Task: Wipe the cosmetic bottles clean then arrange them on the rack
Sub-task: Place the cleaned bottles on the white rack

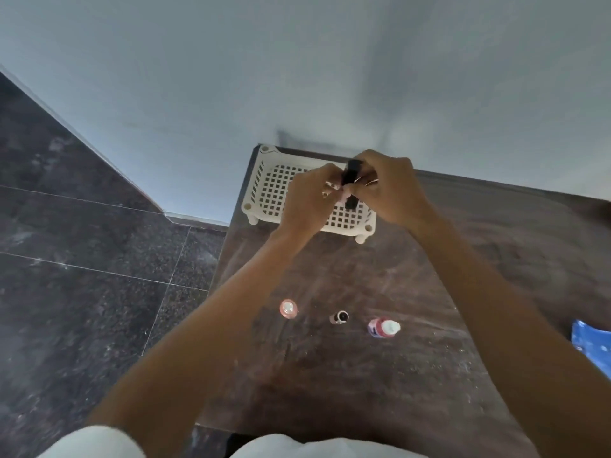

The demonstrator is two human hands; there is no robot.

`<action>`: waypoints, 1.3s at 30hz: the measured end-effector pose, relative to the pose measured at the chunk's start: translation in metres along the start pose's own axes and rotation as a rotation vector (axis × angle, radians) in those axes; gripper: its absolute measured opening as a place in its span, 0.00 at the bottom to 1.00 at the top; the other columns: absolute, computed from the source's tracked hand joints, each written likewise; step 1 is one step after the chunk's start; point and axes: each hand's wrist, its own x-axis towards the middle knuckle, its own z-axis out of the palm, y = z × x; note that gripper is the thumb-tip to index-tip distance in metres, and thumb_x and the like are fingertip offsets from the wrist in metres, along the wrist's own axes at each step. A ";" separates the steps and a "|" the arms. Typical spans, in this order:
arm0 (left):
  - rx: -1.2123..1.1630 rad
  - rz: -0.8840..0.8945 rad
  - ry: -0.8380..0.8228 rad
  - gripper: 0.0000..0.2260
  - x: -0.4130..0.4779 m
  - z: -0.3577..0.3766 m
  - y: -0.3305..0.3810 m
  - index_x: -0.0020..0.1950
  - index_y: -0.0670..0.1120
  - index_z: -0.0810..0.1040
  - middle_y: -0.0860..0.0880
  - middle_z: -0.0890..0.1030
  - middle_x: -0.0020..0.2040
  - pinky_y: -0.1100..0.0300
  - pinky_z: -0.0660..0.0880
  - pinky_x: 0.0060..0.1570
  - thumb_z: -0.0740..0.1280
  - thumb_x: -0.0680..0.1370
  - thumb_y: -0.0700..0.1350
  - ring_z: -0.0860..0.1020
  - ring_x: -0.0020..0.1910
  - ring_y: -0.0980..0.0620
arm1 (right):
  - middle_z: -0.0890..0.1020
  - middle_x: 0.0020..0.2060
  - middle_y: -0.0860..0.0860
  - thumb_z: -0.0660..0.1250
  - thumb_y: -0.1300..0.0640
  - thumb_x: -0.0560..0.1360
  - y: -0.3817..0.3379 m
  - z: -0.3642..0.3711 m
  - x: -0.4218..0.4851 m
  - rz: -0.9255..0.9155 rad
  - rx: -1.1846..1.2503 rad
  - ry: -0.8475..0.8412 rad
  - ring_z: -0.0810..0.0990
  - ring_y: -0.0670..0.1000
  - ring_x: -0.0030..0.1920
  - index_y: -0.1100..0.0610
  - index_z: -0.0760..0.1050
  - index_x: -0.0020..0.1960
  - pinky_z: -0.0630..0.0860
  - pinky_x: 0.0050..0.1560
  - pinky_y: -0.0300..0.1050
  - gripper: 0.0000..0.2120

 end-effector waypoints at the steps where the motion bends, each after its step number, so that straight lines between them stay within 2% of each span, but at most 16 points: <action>1: -0.009 -0.013 -0.015 0.07 0.010 0.000 -0.010 0.52 0.44 0.84 0.51 0.87 0.46 0.57 0.82 0.51 0.75 0.74 0.42 0.85 0.45 0.56 | 0.85 0.45 0.50 0.75 0.59 0.70 0.003 0.007 0.012 -0.018 -0.039 -0.020 0.83 0.48 0.45 0.56 0.79 0.53 0.70 0.42 0.27 0.13; 4: -0.041 -0.035 -0.052 0.08 0.029 0.004 -0.032 0.53 0.42 0.84 0.49 0.87 0.47 0.60 0.82 0.52 0.76 0.75 0.41 0.85 0.45 0.56 | 0.83 0.44 0.49 0.74 0.56 0.71 0.014 0.027 0.039 -0.044 -0.187 -0.057 0.77 0.48 0.45 0.53 0.80 0.51 0.68 0.40 0.35 0.09; 7: -0.010 -0.052 -0.095 0.09 0.039 0.012 -0.051 0.53 0.42 0.84 0.48 0.87 0.48 0.60 0.81 0.52 0.76 0.75 0.42 0.84 0.45 0.54 | 0.82 0.44 0.50 0.73 0.53 0.71 0.024 0.041 0.054 -0.035 -0.328 -0.081 0.75 0.52 0.48 0.50 0.81 0.51 0.72 0.43 0.45 0.09; 11: -0.024 -0.084 -0.170 0.09 0.044 0.027 -0.071 0.53 0.42 0.84 0.48 0.87 0.48 0.56 0.82 0.54 0.76 0.74 0.41 0.85 0.47 0.54 | 0.82 0.45 0.50 0.73 0.49 0.72 0.030 0.049 0.061 -0.037 -0.535 -0.104 0.72 0.54 0.51 0.51 0.82 0.54 0.68 0.46 0.47 0.12; 15: -0.051 -0.089 -0.175 0.09 0.046 0.034 -0.077 0.53 0.42 0.84 0.48 0.87 0.48 0.62 0.81 0.54 0.76 0.74 0.40 0.84 0.47 0.54 | 0.81 0.47 0.50 0.72 0.49 0.72 0.034 0.054 0.064 0.008 -0.556 -0.107 0.72 0.54 0.54 0.51 0.81 0.55 0.71 0.53 0.54 0.12; 20: -0.047 -0.058 -0.209 0.10 0.046 0.034 -0.079 0.55 0.43 0.83 0.48 0.87 0.50 0.63 0.80 0.54 0.76 0.75 0.42 0.84 0.47 0.55 | 0.81 0.49 0.49 0.72 0.48 0.72 0.034 0.051 0.067 0.007 -0.565 -0.142 0.71 0.53 0.55 0.49 0.81 0.55 0.61 0.49 0.50 0.13; 23: -0.066 -0.062 -0.231 0.10 0.045 0.033 -0.080 0.55 0.43 0.83 0.49 0.87 0.51 0.63 0.79 0.54 0.75 0.76 0.43 0.84 0.49 0.54 | 0.81 0.51 0.49 0.72 0.48 0.72 0.035 0.050 0.067 0.036 -0.543 -0.152 0.71 0.53 0.56 0.49 0.81 0.55 0.62 0.52 0.51 0.13; 26: -0.051 -0.055 -0.254 0.10 0.045 0.034 -0.083 0.56 0.44 0.82 0.50 0.86 0.52 0.57 0.80 0.56 0.75 0.76 0.44 0.85 0.50 0.52 | 0.81 0.52 0.49 0.73 0.49 0.71 0.035 0.050 0.067 0.059 -0.501 -0.158 0.71 0.53 0.57 0.49 0.81 0.55 0.64 0.55 0.53 0.13; 29: -0.038 -0.064 -0.277 0.12 0.046 0.033 -0.083 0.57 0.45 0.82 0.51 0.86 0.53 0.56 0.80 0.57 0.75 0.75 0.45 0.84 0.51 0.53 | 0.81 0.52 0.48 0.74 0.49 0.69 0.034 0.048 0.068 0.066 -0.486 -0.148 0.71 0.53 0.57 0.48 0.81 0.53 0.62 0.53 0.52 0.13; 34: -0.016 -0.053 -0.312 0.11 0.047 0.033 -0.085 0.58 0.46 0.81 0.51 0.86 0.53 0.53 0.81 0.58 0.74 0.77 0.46 0.84 0.51 0.55 | 0.80 0.56 0.47 0.76 0.49 0.66 0.035 0.046 0.069 0.077 -0.444 -0.147 0.71 0.53 0.59 0.48 0.80 0.56 0.59 0.52 0.50 0.19; 37: -0.017 -0.083 -0.322 0.16 0.045 0.032 -0.082 0.61 0.45 0.80 0.50 0.85 0.56 0.52 0.80 0.60 0.75 0.76 0.46 0.84 0.54 0.54 | 0.78 0.60 0.49 0.77 0.49 0.65 0.034 0.041 0.066 0.097 -0.432 -0.179 0.70 0.54 0.61 0.48 0.78 0.61 0.60 0.54 0.51 0.25; 39: 0.022 -0.111 -0.359 0.24 0.044 0.027 -0.080 0.68 0.45 0.76 0.49 0.83 0.62 0.50 0.77 0.63 0.76 0.74 0.47 0.82 0.58 0.53 | 0.77 0.62 0.49 0.78 0.49 0.64 0.032 0.031 0.063 0.135 -0.378 -0.169 0.69 0.54 0.63 0.48 0.76 0.64 0.62 0.58 0.53 0.29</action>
